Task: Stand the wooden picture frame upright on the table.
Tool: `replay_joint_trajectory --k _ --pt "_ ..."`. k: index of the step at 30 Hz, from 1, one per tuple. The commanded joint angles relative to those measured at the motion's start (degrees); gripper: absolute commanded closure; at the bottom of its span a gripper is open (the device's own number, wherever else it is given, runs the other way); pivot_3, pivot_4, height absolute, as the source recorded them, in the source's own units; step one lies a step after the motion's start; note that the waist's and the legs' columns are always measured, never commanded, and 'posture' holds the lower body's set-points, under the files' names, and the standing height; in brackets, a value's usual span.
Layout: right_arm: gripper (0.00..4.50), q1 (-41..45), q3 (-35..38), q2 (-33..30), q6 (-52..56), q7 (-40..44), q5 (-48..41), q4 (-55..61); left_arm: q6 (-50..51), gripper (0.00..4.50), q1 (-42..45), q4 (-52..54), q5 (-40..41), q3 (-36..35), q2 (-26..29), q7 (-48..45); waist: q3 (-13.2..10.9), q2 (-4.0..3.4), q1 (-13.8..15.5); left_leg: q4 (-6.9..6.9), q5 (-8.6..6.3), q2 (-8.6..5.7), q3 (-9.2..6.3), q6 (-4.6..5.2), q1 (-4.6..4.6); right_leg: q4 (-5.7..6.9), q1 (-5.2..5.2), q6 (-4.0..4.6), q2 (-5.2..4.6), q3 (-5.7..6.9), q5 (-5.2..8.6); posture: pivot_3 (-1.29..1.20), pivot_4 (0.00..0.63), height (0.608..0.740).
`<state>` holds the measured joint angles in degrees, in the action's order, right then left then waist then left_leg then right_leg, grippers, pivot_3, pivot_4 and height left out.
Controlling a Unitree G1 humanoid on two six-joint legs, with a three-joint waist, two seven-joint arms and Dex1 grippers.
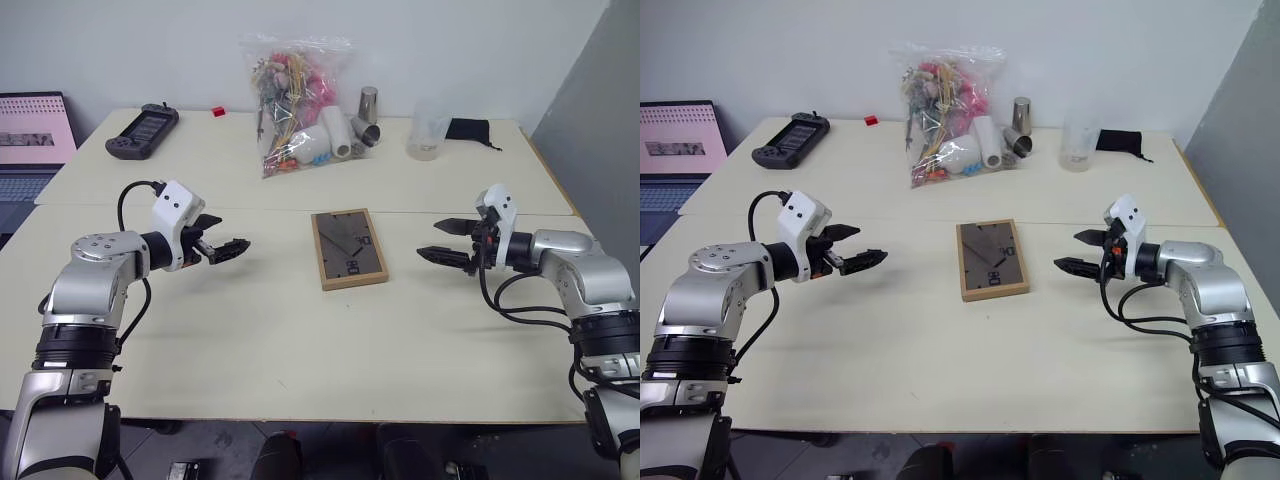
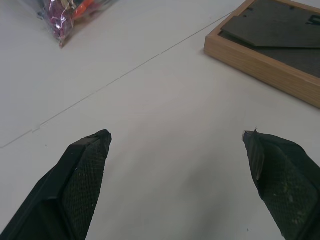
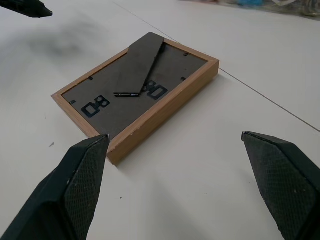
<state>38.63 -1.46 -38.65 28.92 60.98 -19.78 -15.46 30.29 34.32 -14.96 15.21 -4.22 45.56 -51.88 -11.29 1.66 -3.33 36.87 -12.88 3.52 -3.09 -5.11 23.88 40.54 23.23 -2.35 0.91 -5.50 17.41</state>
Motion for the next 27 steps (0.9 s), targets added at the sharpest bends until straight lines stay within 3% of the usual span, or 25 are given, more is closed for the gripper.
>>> replay_joint_trajectory --k 1,5,17,25,27 --pt "0.01 1.76 0.43 -0.43 -1.85 1.12 0.52 -0.09 0.16 0.00 0.67 1.97 0.35 -0.96 0.90 -0.41 0.00 0.00 0.00 0.00 0.00 0.00 0.00 0.00 0.00 0.00 0.00 0.00 0.00 0.00 0.00 0.00 0.150 0.740" --pt "0.01 1.94 0.28 -0.62 -2.63 2.15 1.13 -0.94 0.44 0.00 0.93 1.80 0.47 -0.89 0.97 -0.95 0.00 0.00 -0.02 0.00 0.00 0.00 0.00 0.00 0.00 0.00 0.00 0.00 0.00 0.00 0.00 0.00 0.150 0.740" --pt "2.62 3.76 -0.80 1.43 -6.62 1.44 4.25 -5.15 -1.12 2.44 1.48 0.75 0.15 -0.09 -1.05 -1.53 0.00 0.00 -0.01 0.00 0.00 0.00 0.00 0.00 -0.01 0.01 0.00 0.00 0.00 0.00 0.00 0.00 0.150 0.740" --pt "4.49 8.79 -3.80 8.30 -14.72 -4.95 10.78 -16.25 -9.95 4.19 8.32 -11.81 -5.55 4.71 -10.11 3.40 0.00 0.00 0.04 0.04 0.00 -0.01 0.00 0.00 0.00 0.05 0.00 0.01 0.00 0.01 -0.01 0.00 0.150 0.740" --pt "4.50 10.15 -4.66 10.11 -17.08 -7.03 12.88 -19.98 -12.55 4.47 10.70 -16.60 -6.76 5.47 -12.58 4.42 0.00 0.00 0.03 0.05 0.00 -0.03 0.01 0.00 0.00 0.06 0.01 0.01 -0.01 0.00 -0.01 0.00 0.150 0.740"
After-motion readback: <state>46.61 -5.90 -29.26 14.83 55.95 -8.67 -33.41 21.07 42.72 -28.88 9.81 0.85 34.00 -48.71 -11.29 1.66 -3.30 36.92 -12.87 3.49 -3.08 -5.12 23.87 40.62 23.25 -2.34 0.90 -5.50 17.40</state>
